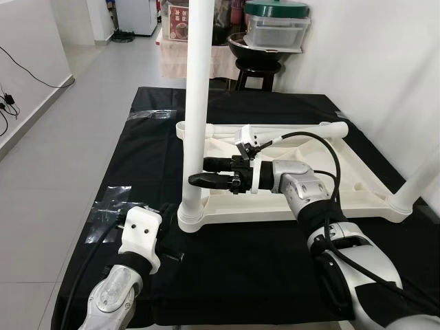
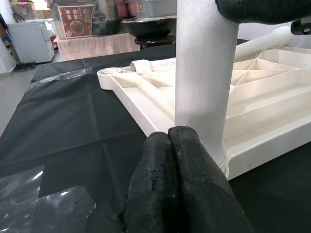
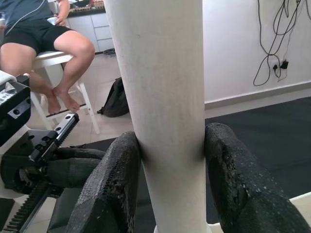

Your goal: Building children table

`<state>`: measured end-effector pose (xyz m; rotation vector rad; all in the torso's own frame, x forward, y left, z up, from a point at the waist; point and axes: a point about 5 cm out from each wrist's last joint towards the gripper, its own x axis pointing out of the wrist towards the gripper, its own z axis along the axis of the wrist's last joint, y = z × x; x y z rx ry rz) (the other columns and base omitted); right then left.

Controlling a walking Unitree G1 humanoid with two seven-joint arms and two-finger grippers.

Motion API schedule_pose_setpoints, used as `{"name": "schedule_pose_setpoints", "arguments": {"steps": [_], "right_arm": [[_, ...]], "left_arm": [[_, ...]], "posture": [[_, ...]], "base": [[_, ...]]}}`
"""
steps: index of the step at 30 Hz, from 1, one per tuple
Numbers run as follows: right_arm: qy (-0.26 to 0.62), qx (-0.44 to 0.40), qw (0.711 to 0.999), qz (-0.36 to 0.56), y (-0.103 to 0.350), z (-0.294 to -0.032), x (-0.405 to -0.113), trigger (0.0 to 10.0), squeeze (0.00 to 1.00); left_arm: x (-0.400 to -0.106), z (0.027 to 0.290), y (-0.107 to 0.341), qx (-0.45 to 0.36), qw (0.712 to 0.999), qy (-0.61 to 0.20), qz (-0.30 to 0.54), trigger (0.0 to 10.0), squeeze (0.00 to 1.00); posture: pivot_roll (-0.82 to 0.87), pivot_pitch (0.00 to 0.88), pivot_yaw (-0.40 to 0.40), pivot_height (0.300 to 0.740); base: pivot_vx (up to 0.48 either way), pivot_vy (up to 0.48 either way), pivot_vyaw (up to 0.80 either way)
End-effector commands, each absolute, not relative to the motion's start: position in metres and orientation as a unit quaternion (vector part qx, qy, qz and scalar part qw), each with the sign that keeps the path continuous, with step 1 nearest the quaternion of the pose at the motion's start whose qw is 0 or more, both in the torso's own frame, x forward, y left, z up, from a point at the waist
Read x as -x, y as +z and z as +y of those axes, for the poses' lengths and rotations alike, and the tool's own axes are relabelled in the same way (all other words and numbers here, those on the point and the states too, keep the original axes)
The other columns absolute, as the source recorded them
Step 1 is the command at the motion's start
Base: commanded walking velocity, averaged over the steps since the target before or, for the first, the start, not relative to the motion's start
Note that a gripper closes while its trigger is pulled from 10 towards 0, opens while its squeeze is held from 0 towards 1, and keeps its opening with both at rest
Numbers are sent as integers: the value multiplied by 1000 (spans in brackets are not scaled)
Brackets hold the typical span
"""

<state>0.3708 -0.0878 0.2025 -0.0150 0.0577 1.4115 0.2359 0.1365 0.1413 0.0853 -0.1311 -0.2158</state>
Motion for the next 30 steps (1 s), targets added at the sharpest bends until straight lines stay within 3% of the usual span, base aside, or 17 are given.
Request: {"name": "schedule_pose_setpoints", "arguments": {"steps": [1, 12, 13, 14, 15, 16, 17, 18, 24, 30], "right_arm": [[652, 3, 757, 37, 195, -86, -369, 0, 0], [618, -2, 786, 16, 189, -97, -371, 0, 0], [514, 14, 857, 39, 175, -100, -373, 0, 0], [514, 14, 857, 39, 175, -100, -373, 0, 0], [427, 30, 902, 54, 166, -104, -372, 0, 0], [427, 30, 902, 54, 166, -104, -372, 0, 0], [330, 35, 941, 69, 154, -105, -359, 0, 0], [270, 51, 959, 69, 148, -104, -339, 0, 0], [248, 77, 965, 36, 158, -106, -328, 0, 0], [263, 91, 960, 23, 174, -98, -342, 0, 0]], "left_arm": [[-234, 135, 139, -43, 991, -110, -61, 10000, 0], [-235, 135, 139, -43, 991, -111, -60, 10000, 0], [-234, 136, 140, -43, 991, -110, -61, 10000, 0], [-234, 136, 140, -43, 991, -110, -61, 10000, 0], [-234, 137, 140, -43, 991, -110, -61, 10000, 0], [-234, 137, 140, -43, 991, -110, -61, 10000, 0], [-235, 139, 141, -43, 991, -109, -62, 10000, 0], [-235, 140, 141, -43, 991, -111, -61, 10000, 0], [-238, 140, 140, -44, 991, -115, -60, 10000, 0], [-240, 140, 139, -44, 991, -113, -61, 10000, 0]], "posture": [[100, 0, -101, 740], [97, 0, -99, 740], [66, 0, -102, 740], [66, 0, -102, 740], [64, 0, -101, 740], [64, 0, -101, 740], [50, 0, -84, 740], [44, 0, -76, 740], [31, 0, -66, 740], [46, 0, -88, 740]], "base": [[0, 0, 0], [0, 0, 0], [0, 0, 0], [0, 0, 0], [0, 0, 0], [0, 0, 0], [0, 0, 0], [0, 0, 0], [0, 0, 0], [0, 0, 0]]}}
